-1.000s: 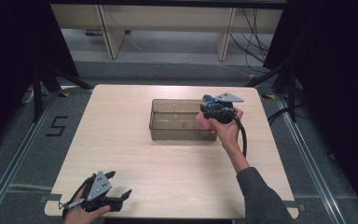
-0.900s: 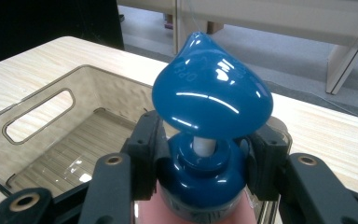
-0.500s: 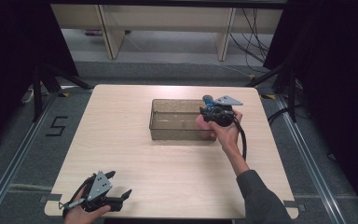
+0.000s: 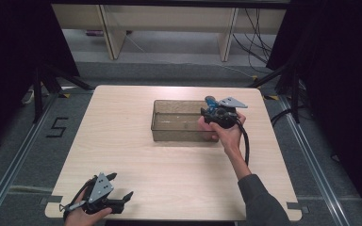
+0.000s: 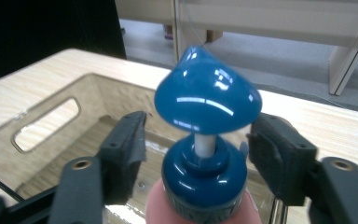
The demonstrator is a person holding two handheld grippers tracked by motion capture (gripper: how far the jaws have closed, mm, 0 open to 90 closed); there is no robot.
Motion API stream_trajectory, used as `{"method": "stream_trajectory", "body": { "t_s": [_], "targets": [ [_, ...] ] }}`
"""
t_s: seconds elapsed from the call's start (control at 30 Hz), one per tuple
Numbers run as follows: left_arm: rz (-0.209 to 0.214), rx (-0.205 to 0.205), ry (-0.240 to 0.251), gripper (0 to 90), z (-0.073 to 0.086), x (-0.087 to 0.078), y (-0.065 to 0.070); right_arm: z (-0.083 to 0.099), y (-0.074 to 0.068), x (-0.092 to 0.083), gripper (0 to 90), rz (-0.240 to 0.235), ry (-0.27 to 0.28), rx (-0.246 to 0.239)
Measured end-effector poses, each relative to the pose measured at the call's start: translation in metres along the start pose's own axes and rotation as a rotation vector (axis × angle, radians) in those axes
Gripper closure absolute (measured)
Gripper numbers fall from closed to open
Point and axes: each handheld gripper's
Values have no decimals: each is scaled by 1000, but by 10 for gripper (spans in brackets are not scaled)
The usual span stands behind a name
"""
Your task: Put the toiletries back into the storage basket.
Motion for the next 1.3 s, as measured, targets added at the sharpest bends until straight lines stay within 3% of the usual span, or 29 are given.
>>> {"method": "stream_trajectory", "body": {
  "t_s": [0.1, 0.17, 0.3, 0.47, 0.5, 0.57, 0.63, 0.77, 0.83, 0.87, 0.93, 1.03, 1.3],
  "targets": [
    [2, 1, -2, 147, 0, -1, 0, 1, -5, -4, 293, 20, 20, 27],
    [1, 3, -1, 147, 0, 0, 0, 2, -4, -6, 290, 16, 20, 5],
    [2, -1, 0, 147, 0, 0, 1, 3, -4, -15, 260, 22, 48, 30],
    [-4, 10, -2, 147, 0, -1, -1, 2, -3, -24, 260, 1, 71, 72],
    [-3, -3, 2, 147, 0, -1, 0, 2, -3, -24, 260, 1, 71, 72],
    [-5, 10, 0, 147, 0, -1, -1, 2, -3, -27, 259, 11, 64, 47],
    [-1, 8, -2, 147, 0, -1, 0, 3, -6, -27, 258, -2, 78, 72],
    [0, 3, 1, 146, 0, -1, 0, 6, -9, -30, 253, -9, 71, 39],
    [-3, 13, -4, 146, 0, -1, -1, 6, -11, -32, 253, -4, 61, 63],
    [-4, 7, -4, 146, 0, -1, 0, 6, -11, -33, 254, -7, 75, 46],
    [-4, 2, -3, 147, 0, -1, 0, 6, -13, -35, 254, -15, 79, 61],
    [4, -1, 3, 146, 0, -1, 0, 6, -13, -37, 255, -11, 81, 29],
    [0, 1, -1, 146, -1, -2, 0, 7, -19, -38, 258, -33, 87, 58]
  ]
}}
Point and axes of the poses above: each handheld gripper's, and its own axes: x roughly forward along the jaws, z roughly out of its underside, y roughly to its right, and after that the axes turned 15 degrees about -z, right-handed
